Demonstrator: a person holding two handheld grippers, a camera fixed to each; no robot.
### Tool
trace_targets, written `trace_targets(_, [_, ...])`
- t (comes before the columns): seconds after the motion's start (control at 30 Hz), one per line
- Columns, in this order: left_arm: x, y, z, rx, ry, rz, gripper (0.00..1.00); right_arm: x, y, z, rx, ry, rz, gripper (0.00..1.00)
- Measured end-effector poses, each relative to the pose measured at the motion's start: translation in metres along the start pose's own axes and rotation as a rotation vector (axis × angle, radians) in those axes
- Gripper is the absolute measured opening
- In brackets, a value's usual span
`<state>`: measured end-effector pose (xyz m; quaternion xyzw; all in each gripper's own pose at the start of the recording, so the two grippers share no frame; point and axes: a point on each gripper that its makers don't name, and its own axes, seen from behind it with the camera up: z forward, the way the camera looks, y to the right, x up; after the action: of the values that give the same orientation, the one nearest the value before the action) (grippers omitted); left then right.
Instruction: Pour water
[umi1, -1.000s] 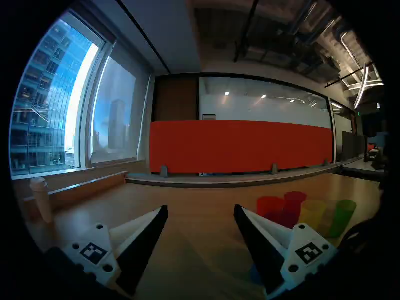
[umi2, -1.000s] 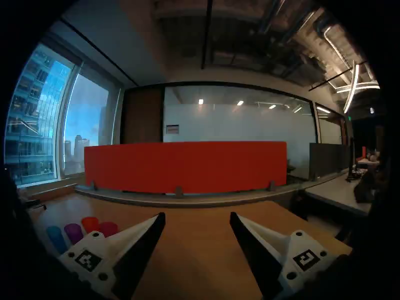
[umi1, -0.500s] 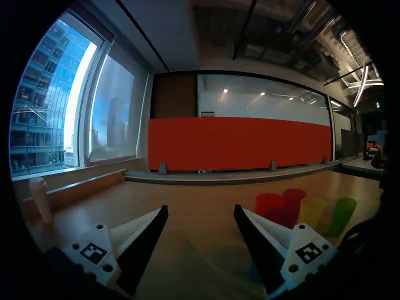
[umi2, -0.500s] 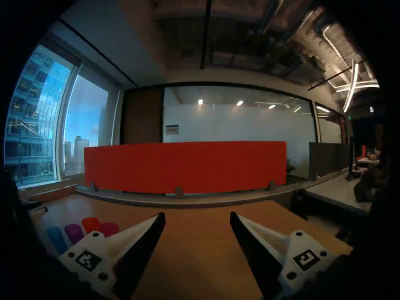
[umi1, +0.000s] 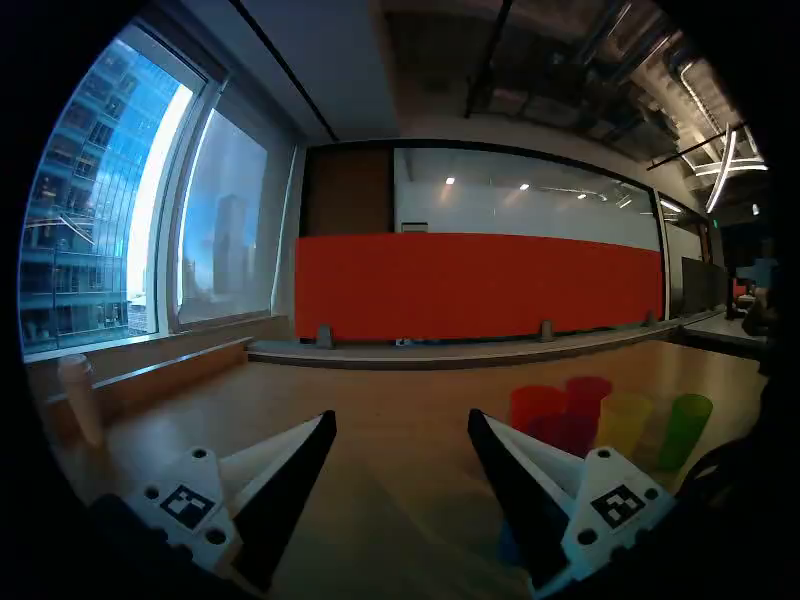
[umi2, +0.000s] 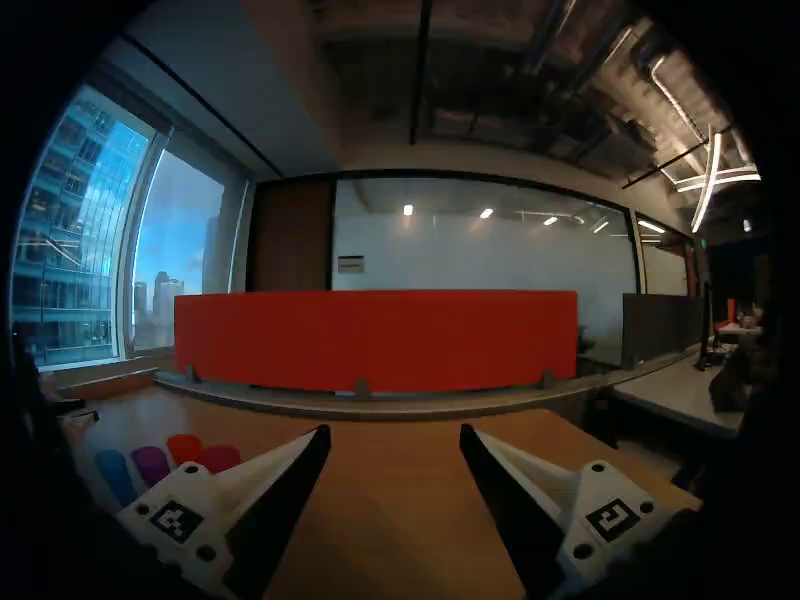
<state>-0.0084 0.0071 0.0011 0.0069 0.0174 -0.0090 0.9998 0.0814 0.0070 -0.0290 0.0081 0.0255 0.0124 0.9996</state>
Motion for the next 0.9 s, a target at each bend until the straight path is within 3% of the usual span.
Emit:
trace_targets(0.47, [0.0,-0.001,0.0,0.0,0.0,0.0,0.98,-0.006,-0.015,0.008,0.053,0.026,-0.047,1.0])
trace_targets(0.9, [0.0,-0.001,-0.001,0.0,0.0,0.0,0.98,-0.024,-0.013,0.016,0.037,0.046,-0.012,1.0])
